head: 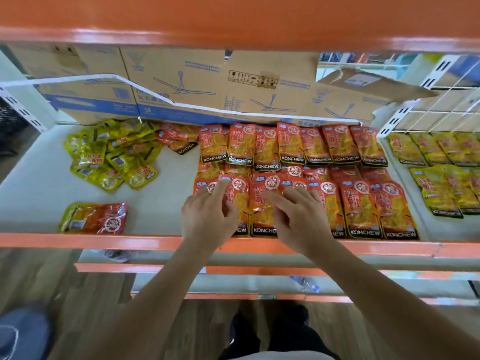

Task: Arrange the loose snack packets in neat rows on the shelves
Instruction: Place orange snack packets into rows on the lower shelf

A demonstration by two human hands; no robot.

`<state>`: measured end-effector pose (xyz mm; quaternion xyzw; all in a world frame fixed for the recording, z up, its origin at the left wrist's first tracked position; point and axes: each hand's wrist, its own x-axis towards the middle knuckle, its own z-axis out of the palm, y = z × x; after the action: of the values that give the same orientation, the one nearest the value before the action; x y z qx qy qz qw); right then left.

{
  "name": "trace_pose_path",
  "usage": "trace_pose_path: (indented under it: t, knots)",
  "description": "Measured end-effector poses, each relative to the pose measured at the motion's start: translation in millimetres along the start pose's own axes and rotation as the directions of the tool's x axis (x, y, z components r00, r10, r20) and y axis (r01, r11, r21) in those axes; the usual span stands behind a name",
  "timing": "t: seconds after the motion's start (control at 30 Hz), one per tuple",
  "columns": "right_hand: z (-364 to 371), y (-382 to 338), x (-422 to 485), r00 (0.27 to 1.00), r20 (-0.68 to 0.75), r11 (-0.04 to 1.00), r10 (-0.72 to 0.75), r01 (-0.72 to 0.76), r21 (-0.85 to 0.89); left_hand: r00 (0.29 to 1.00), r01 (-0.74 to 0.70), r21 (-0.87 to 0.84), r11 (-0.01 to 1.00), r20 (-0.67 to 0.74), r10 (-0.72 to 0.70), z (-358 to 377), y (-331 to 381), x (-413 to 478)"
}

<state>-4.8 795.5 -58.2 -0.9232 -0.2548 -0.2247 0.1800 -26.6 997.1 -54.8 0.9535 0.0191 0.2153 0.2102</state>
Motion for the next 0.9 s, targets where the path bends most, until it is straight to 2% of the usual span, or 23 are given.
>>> trace_pose_path:
  t: [0.2, 0.3, 0.47, 0.57, 0.7, 0.9]
  knots:
    - [0.6, -0.6, -1.8, 0.999, 0.034, 1.0, 0.009, -0.008, -0.01, 0.999, -0.009, -0.04, 0.999, -0.044, 0.007, -1.4, -2.1, -3.0]
    - [-1.6, -3.8, -2.4, 0.997, 0.053, 0.998, 0.058, -0.057, -0.03, 0.999, -0.021, -0.068, 0.997, -0.027, 0.019, 0.9, -8.2, -2.5]
    - [-3.6, -8.1, -1.6, 0.988, 0.149, 0.997, 0.049, -0.04, -0.061, 0.977, -0.187, -0.033, 0.982, 0.103, 0.189, -0.2, -6.2, -3.3]
    - [-3.7, -7.5, -1.8, 0.972, 0.236, 0.997, 0.017, 0.001, -0.074, 0.964, -0.187, -0.012, 0.982, 0.193, 0.185, -2.4, -5.4, -2.3]
    - [-2.9, -7.2, -2.3, 0.96, 0.279, 0.997, 0.022, 0.0, -0.078, 0.947, -0.198, 0.042, 0.979, 0.266, 0.18, -3.3, -3.8, -1.3]
    - [0.9, -7.0, 0.7, 0.935, 0.351, 0.993, 0.059, -0.018, -0.118, 0.942, -0.204, 0.075, 0.976, 0.288, 0.174, -0.5, -2.4, -0.9]
